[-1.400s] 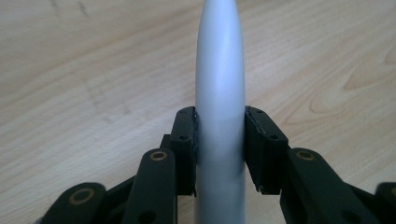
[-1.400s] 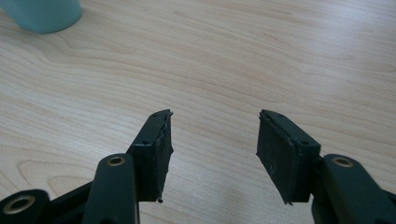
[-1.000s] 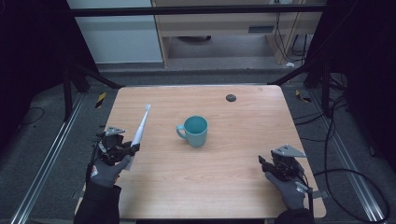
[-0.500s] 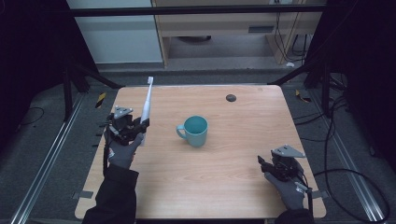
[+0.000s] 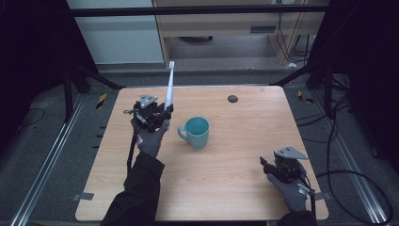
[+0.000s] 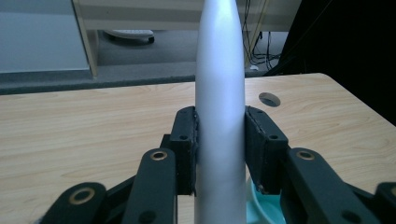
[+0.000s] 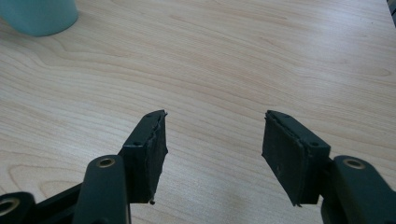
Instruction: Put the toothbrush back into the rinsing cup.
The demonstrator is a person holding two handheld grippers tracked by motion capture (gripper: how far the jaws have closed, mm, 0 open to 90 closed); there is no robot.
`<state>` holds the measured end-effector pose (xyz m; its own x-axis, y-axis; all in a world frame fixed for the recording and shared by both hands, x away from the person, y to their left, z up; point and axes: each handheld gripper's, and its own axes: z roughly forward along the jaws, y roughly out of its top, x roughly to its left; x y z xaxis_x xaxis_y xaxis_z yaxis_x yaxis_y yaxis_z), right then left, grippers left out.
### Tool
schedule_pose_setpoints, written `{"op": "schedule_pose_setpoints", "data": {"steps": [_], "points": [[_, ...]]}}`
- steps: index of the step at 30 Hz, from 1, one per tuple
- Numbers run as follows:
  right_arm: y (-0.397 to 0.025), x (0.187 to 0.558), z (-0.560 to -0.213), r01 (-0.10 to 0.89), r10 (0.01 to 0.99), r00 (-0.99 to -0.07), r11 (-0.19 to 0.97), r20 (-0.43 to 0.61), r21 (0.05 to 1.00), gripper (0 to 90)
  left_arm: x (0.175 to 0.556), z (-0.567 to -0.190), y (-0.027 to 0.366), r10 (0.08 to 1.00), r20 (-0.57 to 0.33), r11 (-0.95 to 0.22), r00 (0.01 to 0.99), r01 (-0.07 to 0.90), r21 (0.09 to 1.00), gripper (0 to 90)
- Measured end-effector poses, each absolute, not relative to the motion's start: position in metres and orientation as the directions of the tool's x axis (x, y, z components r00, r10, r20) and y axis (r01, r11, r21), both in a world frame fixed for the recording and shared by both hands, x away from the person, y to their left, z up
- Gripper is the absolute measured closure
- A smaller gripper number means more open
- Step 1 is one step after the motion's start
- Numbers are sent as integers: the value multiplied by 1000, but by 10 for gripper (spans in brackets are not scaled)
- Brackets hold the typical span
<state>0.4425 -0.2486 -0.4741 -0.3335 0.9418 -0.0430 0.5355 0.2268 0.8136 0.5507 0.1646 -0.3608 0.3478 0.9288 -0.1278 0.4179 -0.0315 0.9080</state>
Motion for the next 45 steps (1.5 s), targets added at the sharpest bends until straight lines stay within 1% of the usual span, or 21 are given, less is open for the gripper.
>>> {"op": "schedule_pose_setpoints", "data": {"steps": [6,17,22,29,36,45], "points": [[-249,443,-474,530,941,-335,229,-46,816,396,561,-365,145,923,-135,-20,359,396,918,658],[-249,443,-475,526,942,-333,224,-44,820,395,565,-362,124,917,-143,-1,373,359,933,659],[-248,443,-475,524,941,-335,228,-47,820,395,564,-366,109,920,-135,4,367,336,942,658],[-248,443,-475,524,939,-340,231,-47,820,395,566,-373,96,920,-136,8,368,329,944,659],[-249,443,-476,526,939,-340,231,-47,819,395,567,-390,82,925,-121,-4,359,329,944,658],[-248,443,-476,526,938,-344,236,-50,817,394,568,-409,76,925,-99,-35,367,342,939,658]]}}
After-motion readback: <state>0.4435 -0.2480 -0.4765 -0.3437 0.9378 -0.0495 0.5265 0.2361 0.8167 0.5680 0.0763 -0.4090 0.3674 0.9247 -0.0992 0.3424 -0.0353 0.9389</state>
